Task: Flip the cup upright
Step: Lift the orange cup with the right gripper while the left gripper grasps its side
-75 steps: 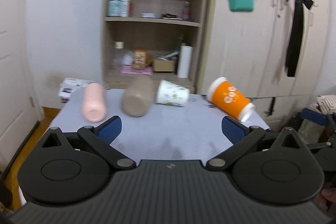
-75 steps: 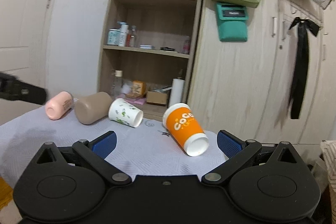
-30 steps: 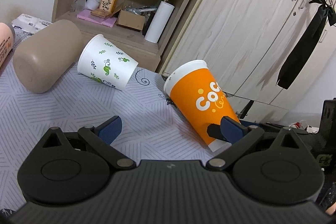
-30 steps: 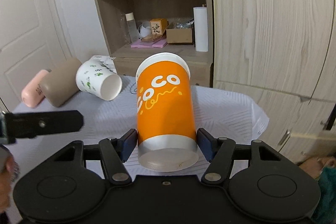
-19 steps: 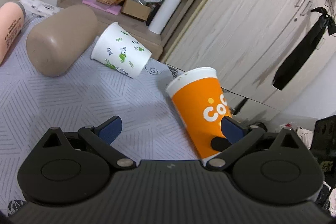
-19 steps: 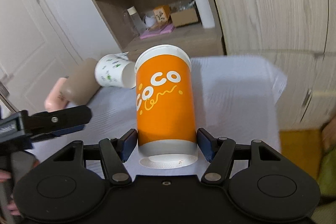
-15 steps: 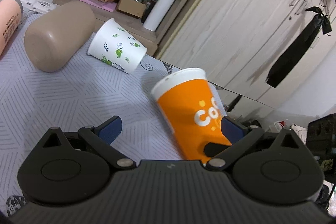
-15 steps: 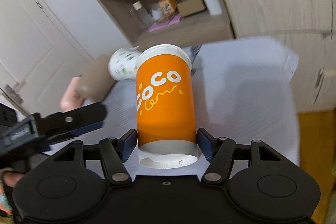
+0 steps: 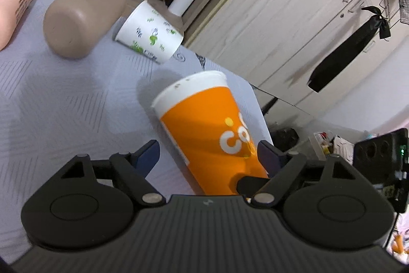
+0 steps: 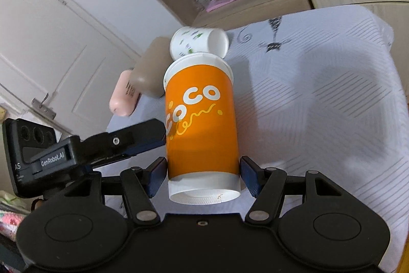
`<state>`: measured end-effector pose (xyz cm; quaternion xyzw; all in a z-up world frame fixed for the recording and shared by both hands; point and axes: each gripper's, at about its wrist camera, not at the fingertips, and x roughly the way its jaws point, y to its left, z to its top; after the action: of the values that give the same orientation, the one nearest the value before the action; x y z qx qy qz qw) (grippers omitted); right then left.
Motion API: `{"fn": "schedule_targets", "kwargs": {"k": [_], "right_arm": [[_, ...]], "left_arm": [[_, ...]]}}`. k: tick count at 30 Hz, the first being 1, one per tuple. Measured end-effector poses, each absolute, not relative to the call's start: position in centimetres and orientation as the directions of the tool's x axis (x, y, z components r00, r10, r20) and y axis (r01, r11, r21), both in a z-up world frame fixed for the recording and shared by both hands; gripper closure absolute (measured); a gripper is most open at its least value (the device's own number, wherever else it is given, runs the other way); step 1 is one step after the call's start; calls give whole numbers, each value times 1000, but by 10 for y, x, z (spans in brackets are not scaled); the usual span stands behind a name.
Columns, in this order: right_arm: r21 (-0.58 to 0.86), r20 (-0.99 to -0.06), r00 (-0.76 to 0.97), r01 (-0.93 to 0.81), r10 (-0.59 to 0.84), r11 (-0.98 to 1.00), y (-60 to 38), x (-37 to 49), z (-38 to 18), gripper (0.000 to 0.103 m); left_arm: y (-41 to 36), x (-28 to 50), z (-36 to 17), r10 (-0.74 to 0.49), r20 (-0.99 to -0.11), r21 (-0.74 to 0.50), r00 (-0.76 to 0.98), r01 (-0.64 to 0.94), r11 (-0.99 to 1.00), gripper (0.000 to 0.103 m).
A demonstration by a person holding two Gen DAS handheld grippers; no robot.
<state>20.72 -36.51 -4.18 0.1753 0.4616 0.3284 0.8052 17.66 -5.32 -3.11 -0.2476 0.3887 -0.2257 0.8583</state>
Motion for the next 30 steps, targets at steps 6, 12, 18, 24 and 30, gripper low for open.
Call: {"fn": "schedule_targets", "kwargs": {"k": [6,12,18,24,30], "right_arm": [[561,-655,319,-403,685,723,-335,200,-47,35],[533,-670,309,-433,675,727,-318,192,-49,34],[557,-663,244,-471,708,684,-302,187,-50,31],[546,-672,202,-515,712,661,-288,186,-52,19],[497,-647,264,-564,715,659,-296,191,-33,10]], "left_arm": [[-39,173,-34,-552,-570,-600,609,150,786,33],[-26,172,-37,-567,-555,-629,609,140,765,38],[-15,169,-30,-567,-567,-589,598,186,786,39],[-3,169,-40,-608,-563,-628,559,189,755,39],[1,167,-33,-601,-565,-594,566,227,772,23]]}}
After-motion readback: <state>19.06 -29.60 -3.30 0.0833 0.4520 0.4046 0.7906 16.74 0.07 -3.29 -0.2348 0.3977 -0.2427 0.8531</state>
